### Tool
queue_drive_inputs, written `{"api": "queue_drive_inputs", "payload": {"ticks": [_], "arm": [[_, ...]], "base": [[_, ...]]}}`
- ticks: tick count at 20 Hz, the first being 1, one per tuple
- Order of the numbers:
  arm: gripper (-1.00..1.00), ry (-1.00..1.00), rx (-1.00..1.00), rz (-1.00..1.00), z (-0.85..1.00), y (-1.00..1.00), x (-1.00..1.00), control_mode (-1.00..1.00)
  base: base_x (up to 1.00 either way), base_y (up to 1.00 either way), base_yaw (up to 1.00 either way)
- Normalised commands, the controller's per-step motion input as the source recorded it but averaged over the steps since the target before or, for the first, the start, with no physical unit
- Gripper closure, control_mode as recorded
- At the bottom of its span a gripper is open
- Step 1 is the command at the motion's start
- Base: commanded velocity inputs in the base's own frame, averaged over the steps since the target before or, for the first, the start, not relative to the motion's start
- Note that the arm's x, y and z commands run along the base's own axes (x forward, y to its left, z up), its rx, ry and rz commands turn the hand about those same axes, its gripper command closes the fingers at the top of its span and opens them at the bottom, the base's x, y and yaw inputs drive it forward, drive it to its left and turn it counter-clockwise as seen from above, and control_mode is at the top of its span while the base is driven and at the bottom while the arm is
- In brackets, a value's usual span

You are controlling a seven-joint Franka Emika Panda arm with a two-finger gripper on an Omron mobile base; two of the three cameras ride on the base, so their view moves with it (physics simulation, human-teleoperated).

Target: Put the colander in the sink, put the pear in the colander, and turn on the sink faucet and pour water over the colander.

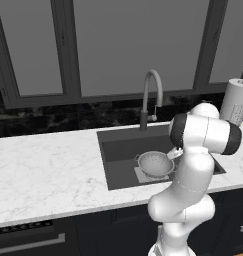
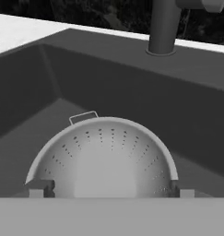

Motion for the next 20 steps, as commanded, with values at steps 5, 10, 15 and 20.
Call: {"api": "queue_drive_inputs", "payload": {"ticks": [5,10,15,20], "arm": [[-1.00,0.05,0.00,0.00,0.83,-0.22,-0.09,-1.00],[-1.00,0.15,0.00,-0.02,0.15,-0.29,-0.74,-1.00],[-1.00,0.11,0.00,-0.09,0.67,-0.46,-0.77,-1.00],[-1.00,0.10,0.00,-0.09,1.00,-0.49,-0.40,-1.00]], "base": [[0.00,0.00,0.00],[0.00,0.00,0.00],[0.00,0.00,0.00],[0.00,0.00,0.00]]}}
